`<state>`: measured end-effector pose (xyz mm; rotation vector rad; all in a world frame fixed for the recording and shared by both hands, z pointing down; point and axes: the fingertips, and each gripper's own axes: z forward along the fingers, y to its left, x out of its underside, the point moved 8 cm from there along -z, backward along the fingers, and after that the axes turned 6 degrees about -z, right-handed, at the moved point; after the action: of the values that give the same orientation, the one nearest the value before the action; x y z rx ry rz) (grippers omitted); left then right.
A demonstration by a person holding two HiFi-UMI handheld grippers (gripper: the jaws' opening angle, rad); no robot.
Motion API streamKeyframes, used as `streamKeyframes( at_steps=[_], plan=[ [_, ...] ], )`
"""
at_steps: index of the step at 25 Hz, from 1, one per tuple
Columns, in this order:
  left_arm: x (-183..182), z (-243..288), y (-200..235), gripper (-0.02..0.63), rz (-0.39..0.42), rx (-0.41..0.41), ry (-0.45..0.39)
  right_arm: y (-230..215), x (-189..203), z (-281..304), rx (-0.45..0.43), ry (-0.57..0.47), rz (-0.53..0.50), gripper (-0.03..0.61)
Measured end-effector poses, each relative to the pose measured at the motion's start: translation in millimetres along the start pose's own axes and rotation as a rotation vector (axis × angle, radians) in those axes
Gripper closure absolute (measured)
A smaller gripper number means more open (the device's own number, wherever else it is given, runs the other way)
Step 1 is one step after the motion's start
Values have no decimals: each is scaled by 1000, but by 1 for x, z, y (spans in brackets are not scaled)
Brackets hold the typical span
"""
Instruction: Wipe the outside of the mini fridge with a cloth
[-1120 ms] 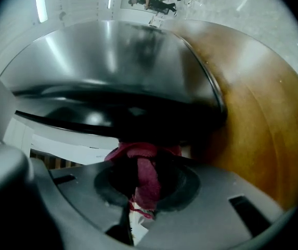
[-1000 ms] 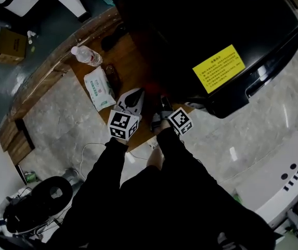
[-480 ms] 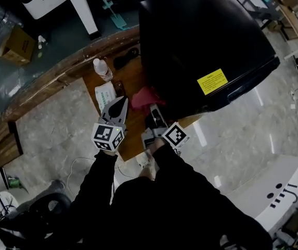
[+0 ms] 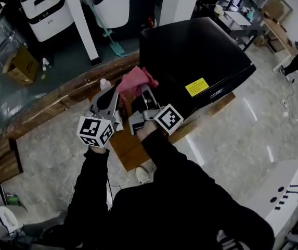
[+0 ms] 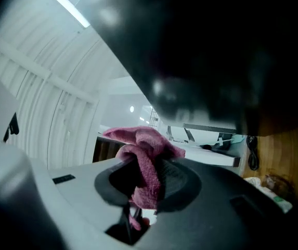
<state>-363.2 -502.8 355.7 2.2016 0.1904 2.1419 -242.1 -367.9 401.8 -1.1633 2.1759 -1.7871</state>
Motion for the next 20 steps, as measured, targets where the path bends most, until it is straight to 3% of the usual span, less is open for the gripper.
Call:
streamKeyframes(
  at_steps=[5, 9, 15, 20],
  plan=[
    [-49, 7, -5, 607, 60, 5, -64, 16, -17, 22, 41, -90, 123, 503],
    [-68, 21, 0, 607, 101, 4, -69, 7, -25, 49, 49, -162, 201, 503],
    [-63, 55, 16, 607, 102, 6, -22, -35, -36, 81, 73, -291, 290, 503],
    [-42, 91, 29, 607, 76, 20, 26, -62, -37, 97, 89, -302, 339, 503]
  ],
)
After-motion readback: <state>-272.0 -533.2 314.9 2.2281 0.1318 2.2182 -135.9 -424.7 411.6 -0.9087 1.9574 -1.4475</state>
